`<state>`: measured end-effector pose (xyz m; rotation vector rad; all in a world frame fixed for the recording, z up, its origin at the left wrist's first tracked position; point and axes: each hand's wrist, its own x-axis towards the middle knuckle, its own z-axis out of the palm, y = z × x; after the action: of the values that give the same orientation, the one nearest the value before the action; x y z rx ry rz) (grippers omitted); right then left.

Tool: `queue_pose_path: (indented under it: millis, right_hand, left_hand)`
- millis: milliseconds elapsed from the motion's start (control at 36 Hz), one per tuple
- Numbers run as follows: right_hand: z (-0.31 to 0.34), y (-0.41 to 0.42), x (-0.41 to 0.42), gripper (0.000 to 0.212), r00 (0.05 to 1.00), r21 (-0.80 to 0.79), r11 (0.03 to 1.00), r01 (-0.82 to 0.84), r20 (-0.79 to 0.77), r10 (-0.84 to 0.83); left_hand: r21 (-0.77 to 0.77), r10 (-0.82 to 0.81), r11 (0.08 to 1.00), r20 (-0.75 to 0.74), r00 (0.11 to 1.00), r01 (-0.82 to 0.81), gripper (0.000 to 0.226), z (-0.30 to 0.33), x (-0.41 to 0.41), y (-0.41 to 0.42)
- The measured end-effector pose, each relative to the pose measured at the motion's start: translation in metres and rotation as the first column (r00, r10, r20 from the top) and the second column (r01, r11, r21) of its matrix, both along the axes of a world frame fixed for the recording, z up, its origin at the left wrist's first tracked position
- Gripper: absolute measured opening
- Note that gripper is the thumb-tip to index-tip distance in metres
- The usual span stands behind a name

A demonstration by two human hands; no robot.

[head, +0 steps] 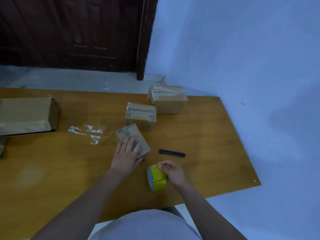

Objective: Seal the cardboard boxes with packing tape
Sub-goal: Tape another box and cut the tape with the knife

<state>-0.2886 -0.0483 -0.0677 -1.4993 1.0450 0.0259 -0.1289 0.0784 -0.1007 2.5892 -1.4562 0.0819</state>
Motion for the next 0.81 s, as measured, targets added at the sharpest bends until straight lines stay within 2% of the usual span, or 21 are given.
queue_pose_path:
  millis: [83,139,250,361,444,500,583,611,694,750,806]
  right_hand:
    - [0.0,-0.004,-0.001,0.007,1.0,-0.003,1.0,0.013,0.003,-0.013]
    - [0.002,-0.007,-0.001,0.007,0.999,0.007,1.0,0.026,0.031,-0.026]
    - [0.01,-0.021,0.005,0.009,0.996,0.01,0.998,0.057,0.075,-0.057]
    - [0.023,-0.037,0.018,0.015,0.986,0.026,0.993,0.114,0.118,-0.117]
    - [0.038,-0.047,0.028,0.008,0.989,0.005,0.997,0.074,0.131,-0.074]
    - [0.046,-0.053,0.032,0.008,0.989,-0.057,0.998,0.033,0.143,-0.025]
    - [0.06,-0.058,0.039,0.006,0.992,-0.138,0.99,-0.032,0.121,0.048]
    - [0.065,-0.058,0.041,0.007,0.992,-0.165,0.985,-0.052,0.105,0.07]
    - [0.077,-0.057,0.046,0.013,0.984,-0.227,0.969,-0.096,0.122,0.127]
    - [0.085,-0.053,0.048,0.008,0.978,-0.243,0.963,-0.116,0.141,0.153]
    - [0.092,-0.048,0.049,0.009,0.978,-0.275,0.956,-0.097,0.153,0.144]
  left_hand:
    - [0.087,-0.053,0.994,-0.079,0.995,0.06,0.066,0.002,0.007,0.002]
    - [0.198,-0.077,0.975,-0.111,0.991,0.098,0.071,0.01,0.007,0.003]
    - [0.45,-0.081,0.885,-0.106,0.991,0.121,0.09,0.033,-0.001,0.003]
    - [0.472,-0.062,0.877,-0.072,0.995,0.089,0.084,0.053,-0.013,-0.001]
    - [0.425,-0.026,0.903,-0.076,0.997,0.056,0.075,0.065,-0.014,-0.007]
    - [0.338,-0.01,0.94,-0.107,0.994,0.046,0.073,0.074,-0.013,-0.012]
    - [0.087,0.037,0.996,-0.265,0.964,-0.014,0.09,0.088,-0.01,-0.021]
    - [0.0,0.036,0.999,-0.355,0.934,-0.038,0.088,0.092,-0.009,-0.026]
    - [-0.131,-0.019,0.989,-0.584,0.811,-0.07,0.054,0.099,-0.007,-0.044]
    - [-0.209,-0.072,0.974,-0.649,0.757,-0.087,0.03,0.103,-0.009,-0.054]
    - [-0.28,-0.106,0.952,-0.68,0.725,-0.124,0.018,0.108,-0.012,-0.058]
